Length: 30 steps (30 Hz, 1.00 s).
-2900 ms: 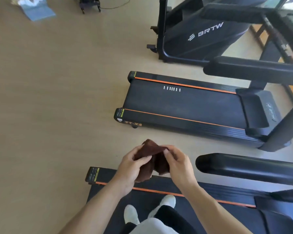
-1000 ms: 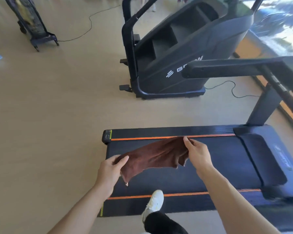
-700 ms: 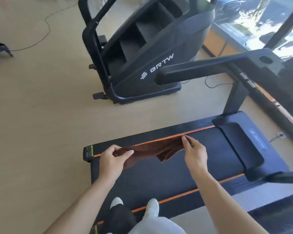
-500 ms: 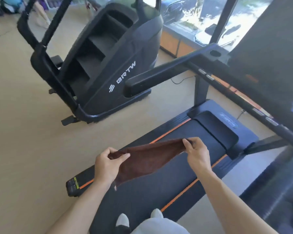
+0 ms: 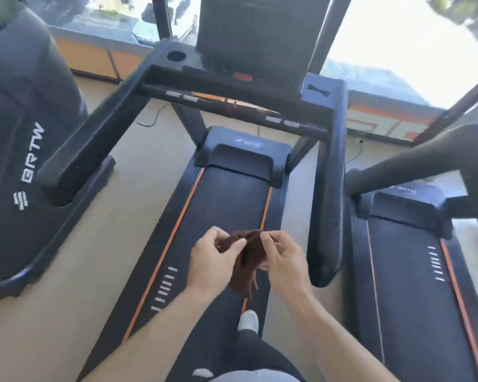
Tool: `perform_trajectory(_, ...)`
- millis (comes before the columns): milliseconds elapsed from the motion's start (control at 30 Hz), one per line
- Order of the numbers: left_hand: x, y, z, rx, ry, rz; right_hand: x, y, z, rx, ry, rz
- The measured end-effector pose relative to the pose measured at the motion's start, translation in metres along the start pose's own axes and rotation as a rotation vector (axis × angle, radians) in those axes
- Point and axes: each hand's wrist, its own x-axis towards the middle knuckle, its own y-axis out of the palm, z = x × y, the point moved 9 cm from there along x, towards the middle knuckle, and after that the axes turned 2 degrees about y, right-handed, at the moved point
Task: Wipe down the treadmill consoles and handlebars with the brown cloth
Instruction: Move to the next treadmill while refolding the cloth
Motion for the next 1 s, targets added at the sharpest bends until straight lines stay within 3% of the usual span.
perform_trajectory(200, -0.007, 0.090, -0.068, -0.082, 0.100, 0.350, -0.006, -0.066, 0.005, 0.198, 0.040, -0.137)
perform_trajectory(433, -0.019, 0.181, -0.152, -0.193, 0.211, 0.857, 0.028, -0.189, 0.003, 0.374, 0.022, -0.172)
perform_trajectory(533, 0.024, 0.199, -0.147, -0.152, 0.178, 0.665, 0.060, -0.246, -0.042, 0.434, 0.120, -0.190)
perform_trajectory(633, 0.067, 0.215, -0.079, 0.183, 0.010, 0.487, 0.076, -0.279, -0.112, 0.110, 0.427, -0.236)
perform_trajectory(733, 0.075, 0.238, -0.018, 0.307, -0.132, 0.576, 0.080, -0.267, -0.132, -0.125, 0.514, -0.215)
perform_trajectory(867, 0.080, 0.255, -0.003, 0.285, -0.185, 0.660, 0.098, -0.209, -0.123, -0.013, 0.423, -0.114)
perform_trajectory(1000, 0.095, 0.260, -0.007, 0.377, -0.176, 0.754, 0.118, -0.170, -0.113, -0.030, 0.444, -0.075)
